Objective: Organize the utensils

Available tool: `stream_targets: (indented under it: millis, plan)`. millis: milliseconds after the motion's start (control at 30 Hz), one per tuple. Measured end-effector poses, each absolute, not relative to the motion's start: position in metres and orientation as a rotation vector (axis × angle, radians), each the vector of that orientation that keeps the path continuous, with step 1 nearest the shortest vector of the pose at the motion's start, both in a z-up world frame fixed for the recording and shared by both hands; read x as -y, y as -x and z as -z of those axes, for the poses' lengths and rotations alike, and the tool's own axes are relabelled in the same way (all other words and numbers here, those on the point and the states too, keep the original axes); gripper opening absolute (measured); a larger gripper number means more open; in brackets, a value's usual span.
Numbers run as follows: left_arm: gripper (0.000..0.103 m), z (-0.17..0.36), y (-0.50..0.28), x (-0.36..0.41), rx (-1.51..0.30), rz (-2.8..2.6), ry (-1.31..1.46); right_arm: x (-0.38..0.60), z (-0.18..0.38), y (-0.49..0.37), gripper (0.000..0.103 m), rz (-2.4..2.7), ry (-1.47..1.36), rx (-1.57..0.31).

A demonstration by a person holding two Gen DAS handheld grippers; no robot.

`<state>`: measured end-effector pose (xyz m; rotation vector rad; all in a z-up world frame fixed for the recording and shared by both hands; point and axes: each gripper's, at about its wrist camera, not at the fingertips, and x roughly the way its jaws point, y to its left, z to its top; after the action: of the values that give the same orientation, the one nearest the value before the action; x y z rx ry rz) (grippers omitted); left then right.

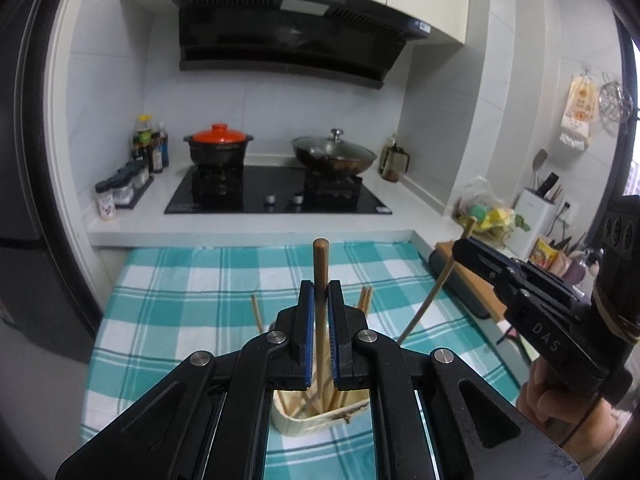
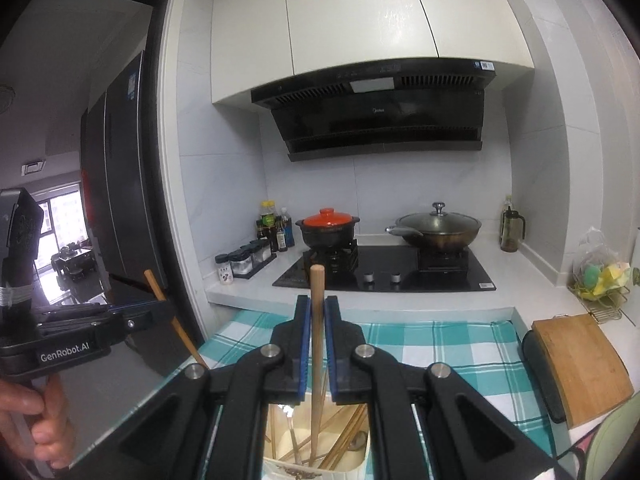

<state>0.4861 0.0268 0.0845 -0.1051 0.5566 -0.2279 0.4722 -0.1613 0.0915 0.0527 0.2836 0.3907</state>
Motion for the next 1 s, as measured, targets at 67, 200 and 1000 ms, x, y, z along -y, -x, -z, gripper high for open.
stream_targets:
  millis: [67, 200, 1000]
  plan:
    - [0.005, -0.062, -0.503, -0.024, -0.612, 0.218, 0.101, 0.155, -0.070, -0.496, 0.007, -0.405, -0.052, -0.352]
    - [0.005, -0.020, -0.529, -0.021, -0.705, 0.190, 0.088, 0.145, -0.024, -0.537, 0.007, -0.429, -0.070, -0.517]
    - [0.103, -0.038, -0.330, 0.002, -0.437, -0.235, -0.220, 0.181, -0.042, -0.372, 0.093, -0.194, 0.019, -0.372]
